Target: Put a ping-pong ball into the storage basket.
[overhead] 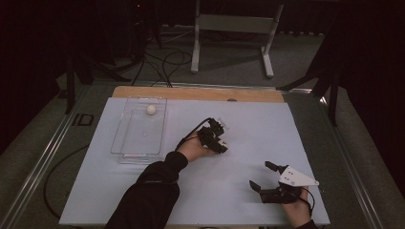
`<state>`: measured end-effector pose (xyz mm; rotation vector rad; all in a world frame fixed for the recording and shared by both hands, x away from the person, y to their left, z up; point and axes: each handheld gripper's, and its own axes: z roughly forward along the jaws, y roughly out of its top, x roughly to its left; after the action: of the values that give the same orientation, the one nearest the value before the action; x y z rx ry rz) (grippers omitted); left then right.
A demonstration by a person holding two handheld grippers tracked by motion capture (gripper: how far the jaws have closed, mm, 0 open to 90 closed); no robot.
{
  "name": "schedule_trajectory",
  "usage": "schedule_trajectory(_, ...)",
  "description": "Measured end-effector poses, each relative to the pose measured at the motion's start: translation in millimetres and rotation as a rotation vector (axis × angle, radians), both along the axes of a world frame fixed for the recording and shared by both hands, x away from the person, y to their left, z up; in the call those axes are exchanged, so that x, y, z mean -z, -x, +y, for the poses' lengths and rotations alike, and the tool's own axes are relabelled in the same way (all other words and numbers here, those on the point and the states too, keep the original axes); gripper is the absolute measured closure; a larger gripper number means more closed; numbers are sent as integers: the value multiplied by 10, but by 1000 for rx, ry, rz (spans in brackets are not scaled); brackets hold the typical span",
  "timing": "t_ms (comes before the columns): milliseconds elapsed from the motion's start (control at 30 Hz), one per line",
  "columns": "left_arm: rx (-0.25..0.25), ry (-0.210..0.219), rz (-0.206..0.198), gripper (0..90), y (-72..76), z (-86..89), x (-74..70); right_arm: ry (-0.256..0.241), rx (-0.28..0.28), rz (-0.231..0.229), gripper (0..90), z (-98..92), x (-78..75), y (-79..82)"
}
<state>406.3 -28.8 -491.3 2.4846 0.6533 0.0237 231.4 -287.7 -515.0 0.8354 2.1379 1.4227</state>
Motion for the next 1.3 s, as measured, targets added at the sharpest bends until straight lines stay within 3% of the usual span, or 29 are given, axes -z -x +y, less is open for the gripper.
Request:
schedule_trajectory(500,66,-27,-1,524,131,130,-222,-2,2,2,88,-3,4,-3)
schedule_trajectory(800,77,-41,19,525,180,210,-258,-2,5,7,88,-2,9,-5)
schedule_trajectory(1300,94,-41,1,524,256,356,-471,1,7,2,88,-4,5,-6)
